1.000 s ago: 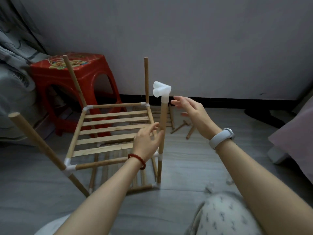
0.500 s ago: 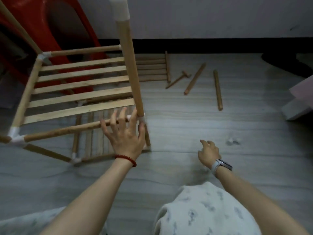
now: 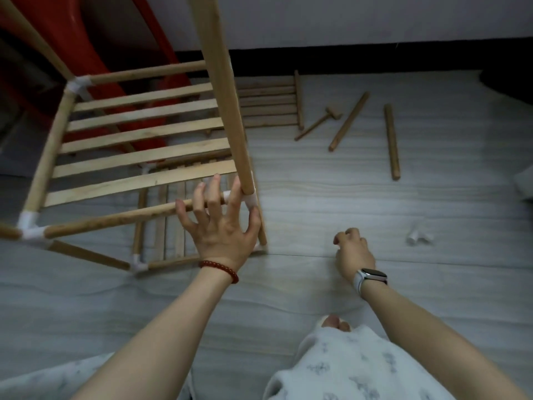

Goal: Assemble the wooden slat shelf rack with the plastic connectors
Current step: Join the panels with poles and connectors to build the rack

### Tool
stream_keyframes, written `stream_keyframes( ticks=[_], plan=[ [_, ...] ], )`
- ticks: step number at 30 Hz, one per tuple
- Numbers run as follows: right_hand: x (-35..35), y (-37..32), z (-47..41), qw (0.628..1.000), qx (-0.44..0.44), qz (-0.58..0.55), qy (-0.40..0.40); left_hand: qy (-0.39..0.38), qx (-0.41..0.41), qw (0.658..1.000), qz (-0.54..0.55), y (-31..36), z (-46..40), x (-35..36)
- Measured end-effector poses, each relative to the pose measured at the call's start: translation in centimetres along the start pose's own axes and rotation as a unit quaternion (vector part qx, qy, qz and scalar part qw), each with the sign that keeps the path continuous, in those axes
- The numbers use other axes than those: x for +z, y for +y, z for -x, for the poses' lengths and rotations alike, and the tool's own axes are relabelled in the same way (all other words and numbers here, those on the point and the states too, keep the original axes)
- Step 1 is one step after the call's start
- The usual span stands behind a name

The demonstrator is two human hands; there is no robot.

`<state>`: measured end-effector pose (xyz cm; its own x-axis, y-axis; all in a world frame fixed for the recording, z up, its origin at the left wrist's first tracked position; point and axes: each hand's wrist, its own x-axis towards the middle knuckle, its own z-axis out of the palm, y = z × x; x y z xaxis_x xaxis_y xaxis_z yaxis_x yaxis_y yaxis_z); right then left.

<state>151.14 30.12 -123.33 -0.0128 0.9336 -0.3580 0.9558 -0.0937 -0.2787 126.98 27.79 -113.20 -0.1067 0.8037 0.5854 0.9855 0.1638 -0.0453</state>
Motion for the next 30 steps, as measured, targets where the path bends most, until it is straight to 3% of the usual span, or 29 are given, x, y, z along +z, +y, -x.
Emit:
stream_keyframes(
  ticks=[3,6,10,13,19,22,25,27,30],
  plan=[
    [-3.6,-3.3,0.9,0.994,-0.076,-0.081,0.021,-0.073,0.006,0.997,0.008,-0.2,-0.1,-1.5],
    [-8.0,-7.2,2.1,0.981,-0.150,-0.118,-0.029,-0.165,0.000,0.986,0.015,-0.1,-0.5,-3.8],
    [-13.8,-12.2,4.8,0.969,-0.219,-0.053,-0.104,-0.287,0.029,0.956,0.060,-1.0,-1.8,-7.0],
    [-17.9,-16.2,7.7,0.958,-0.261,0.000,-0.117,-0.302,0.022,0.945,0.125,-3.2,-3.5,-9.6],
    [-21.9,-24.0,12.5,0.931,-0.299,0.024,-0.210,-0.202,-0.049,0.966,0.153,-10.1,-8.2,-15.7],
    [-21.8,-28.0,13.9,0.918,-0.364,-0.016,-0.155,-0.017,-0.089,0.979,0.185,-14.2,-9.4,-18.3],
    [-21.3,-32.6,14.4,0.912,-0.400,-0.042,-0.082,0.159,-0.218,0.939,0.212,-18.2,-9.0,-20.5],
    [-20.9,-34.7,14.5,0.905,-0.403,-0.117,-0.072,0.206,-0.301,0.898,0.245,-19.3,-8.7,-21.4],
    [-19.9,-36.1,14.3,0.882,-0.404,-0.238,-0.054,0.266,-0.319,0.863,0.288,-20.0,-8.7,-21.6]
  ],
)
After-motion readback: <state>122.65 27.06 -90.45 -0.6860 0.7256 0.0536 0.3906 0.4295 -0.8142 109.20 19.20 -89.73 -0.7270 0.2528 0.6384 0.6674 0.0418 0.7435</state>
